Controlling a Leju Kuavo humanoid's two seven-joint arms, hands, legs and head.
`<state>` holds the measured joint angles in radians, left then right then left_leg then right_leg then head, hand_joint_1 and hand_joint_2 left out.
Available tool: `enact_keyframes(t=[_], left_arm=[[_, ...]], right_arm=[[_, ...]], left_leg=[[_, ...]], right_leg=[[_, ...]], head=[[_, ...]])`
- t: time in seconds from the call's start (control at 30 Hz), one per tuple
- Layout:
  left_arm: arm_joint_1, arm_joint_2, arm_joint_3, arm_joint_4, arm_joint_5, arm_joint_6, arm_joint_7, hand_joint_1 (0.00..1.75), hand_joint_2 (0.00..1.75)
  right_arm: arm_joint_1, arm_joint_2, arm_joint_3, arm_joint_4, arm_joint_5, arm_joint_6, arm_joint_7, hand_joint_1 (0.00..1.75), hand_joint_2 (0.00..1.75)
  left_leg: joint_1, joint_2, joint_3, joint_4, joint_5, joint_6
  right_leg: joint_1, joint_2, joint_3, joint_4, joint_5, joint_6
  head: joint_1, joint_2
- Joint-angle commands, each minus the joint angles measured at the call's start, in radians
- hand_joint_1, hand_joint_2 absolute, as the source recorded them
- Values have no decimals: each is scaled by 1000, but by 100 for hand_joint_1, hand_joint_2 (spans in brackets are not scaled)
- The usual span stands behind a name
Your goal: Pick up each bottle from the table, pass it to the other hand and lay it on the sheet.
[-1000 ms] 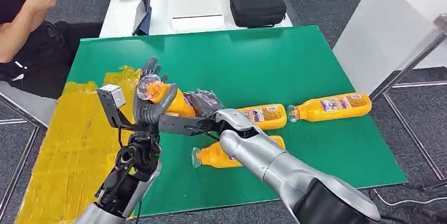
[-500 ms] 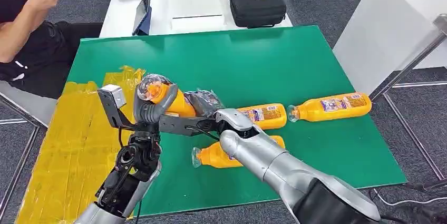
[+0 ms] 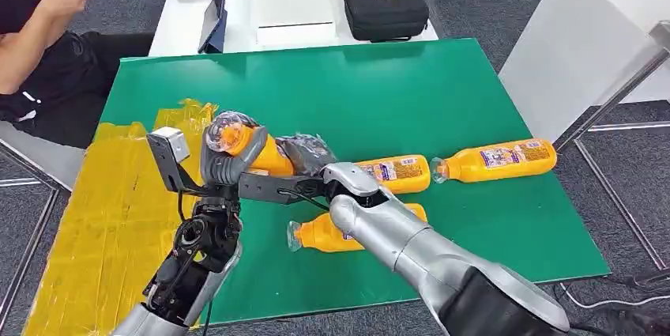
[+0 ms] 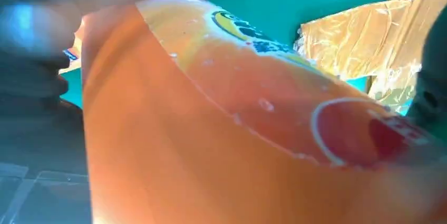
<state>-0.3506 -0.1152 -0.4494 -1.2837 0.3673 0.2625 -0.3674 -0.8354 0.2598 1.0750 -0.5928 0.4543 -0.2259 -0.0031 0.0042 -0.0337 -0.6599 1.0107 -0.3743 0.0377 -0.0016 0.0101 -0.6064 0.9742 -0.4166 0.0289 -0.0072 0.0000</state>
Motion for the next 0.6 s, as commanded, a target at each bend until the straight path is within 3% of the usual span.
enact_keyframes(t=[0.03,0.07,0.1,0.3,0.4,0.43,0.57,0.6], left_arm=[[3,-12,-103,-86,-52,5,-6,175,175],[3,-12,-103,-86,-52,5,-6,175,175],[11,-16,-90,-100,-86,39,-43,175,175],[114,37,-20,-270,-195,163,-111,175,175],[134,49,-20,-256,-196,170,-123,175,175],[138,48,-13,-251,-201,182,-137,175,175],[137,52,-4,-251,-208,197,-149,175,175],[140,50,5,-255,-225,224,-159,175,175]], right_arm=[[-42,89,-35,62,31,-26,-66,93,175],[-42,89,-35,62,31,-26,-66,93,175],[-36,89,-56,60,50,-56,-58,0,0],[-42,89,-158,78,178,-57,-78,0,0],[-31,89,-196,73,206,-55,-86,0,0],[-26,89,-206,73,216,-60,-90,0,0],[-19,86,-225,71,236,-59,-96,0,0],[-15,86,-241,67,253,-61,-96,0,0]], left_leg=[[-1,3,0,1,-1,-1],[-1,6,5,4,-5,-2],[-1,4,1,2,-2,-1],[-1,5,0,0,-2,-1],[-1,7,6,1,-5,-3],[0,2,1,0,-1,-1],[0,4,6,1,-4,-2],[0,2,1,0,-1,-1]], right_leg=[[-1,1,0,2,-1,0],[-1,1,4,5,-5,0],[0,1,1,2,-2,0],[0,3,0,1,-1,0],[0,2,5,2,-4,-1],[0,-1,1,0,-1,0],[0,0,6,1,-4,-1],[0,0,0,0,-1,-1]], head=[[0,0],[0,0],[0,0],[0,0],[0,0],[0,0],[0,0],[0,0]])
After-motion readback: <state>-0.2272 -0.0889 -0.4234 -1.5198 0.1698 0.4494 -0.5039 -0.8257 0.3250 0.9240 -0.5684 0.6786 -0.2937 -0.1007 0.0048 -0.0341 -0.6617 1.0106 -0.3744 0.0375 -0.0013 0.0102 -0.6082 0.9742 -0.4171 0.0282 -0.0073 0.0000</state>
